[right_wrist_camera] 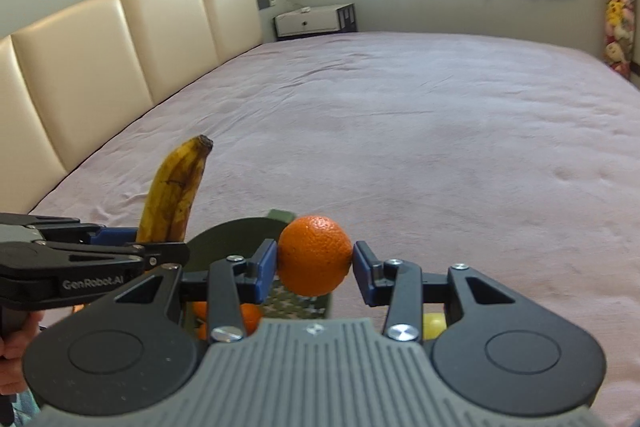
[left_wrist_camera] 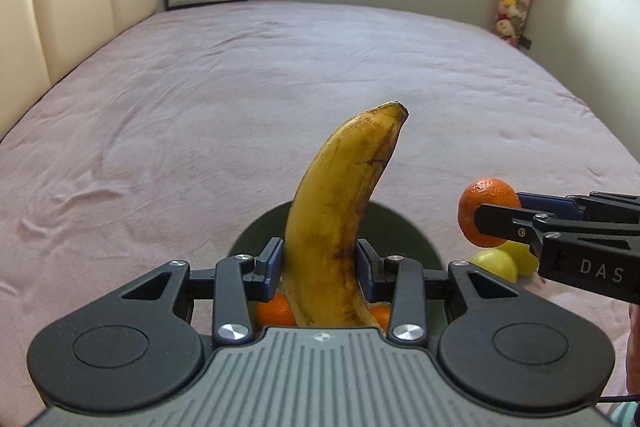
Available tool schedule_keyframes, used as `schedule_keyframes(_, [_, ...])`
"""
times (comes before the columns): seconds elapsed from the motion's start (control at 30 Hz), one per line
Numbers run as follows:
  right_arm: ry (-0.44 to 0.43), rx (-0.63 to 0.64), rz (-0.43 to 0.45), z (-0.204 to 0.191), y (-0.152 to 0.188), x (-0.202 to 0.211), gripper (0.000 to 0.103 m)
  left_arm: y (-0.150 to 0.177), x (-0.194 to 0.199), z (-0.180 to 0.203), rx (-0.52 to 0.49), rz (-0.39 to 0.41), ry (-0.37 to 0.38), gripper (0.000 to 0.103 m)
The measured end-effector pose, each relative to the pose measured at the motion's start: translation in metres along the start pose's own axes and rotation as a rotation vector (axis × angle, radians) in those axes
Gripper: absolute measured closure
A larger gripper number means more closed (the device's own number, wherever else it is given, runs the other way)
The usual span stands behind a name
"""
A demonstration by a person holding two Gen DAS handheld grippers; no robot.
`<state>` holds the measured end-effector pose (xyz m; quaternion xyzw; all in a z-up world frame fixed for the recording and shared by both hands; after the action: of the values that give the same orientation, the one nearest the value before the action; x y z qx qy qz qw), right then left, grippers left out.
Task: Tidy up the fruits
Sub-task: 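Lift the banana with the left tool while the right tool carries the mandarin over the colander, then lower the banana into the colander with the left tool while the right tool releases the mandarin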
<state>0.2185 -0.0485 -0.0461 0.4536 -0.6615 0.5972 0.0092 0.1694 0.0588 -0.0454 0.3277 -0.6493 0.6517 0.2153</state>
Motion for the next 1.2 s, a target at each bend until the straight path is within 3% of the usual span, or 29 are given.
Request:
schedule_keyframes(0.47, [-0.056,0.046,-0.115,-0.019,0.022,-0.059,0.064,0.030,-0.033,-0.023,0.057,-0.176,0.004,0.060])
schedule_keyframes(0.8, [-0.067,0.120,-0.164,-0.026,0.038,-0.079,0.064,0.046,-0.057,-0.014,0.026,-0.257,0.011,0.060])
schedule_keyframes(1.2, [-0.041,0.133,-0.192,-0.017,0.046,-0.095,0.064,0.053,-0.072,-0.006,-0.020,-0.275,-0.004,0.060])
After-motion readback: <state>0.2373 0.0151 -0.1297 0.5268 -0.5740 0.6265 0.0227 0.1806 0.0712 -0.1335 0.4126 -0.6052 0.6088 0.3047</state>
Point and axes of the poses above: each gripper's, at about its wrist camera, not at the fingertips, and x roughly against the way its jaws point, z to its right, y to its underside, the point moved 9 cm from there along -x, roughly the way its jaws point, and after that the axes turned 8 degrees about -y, right-handed, at the moved point
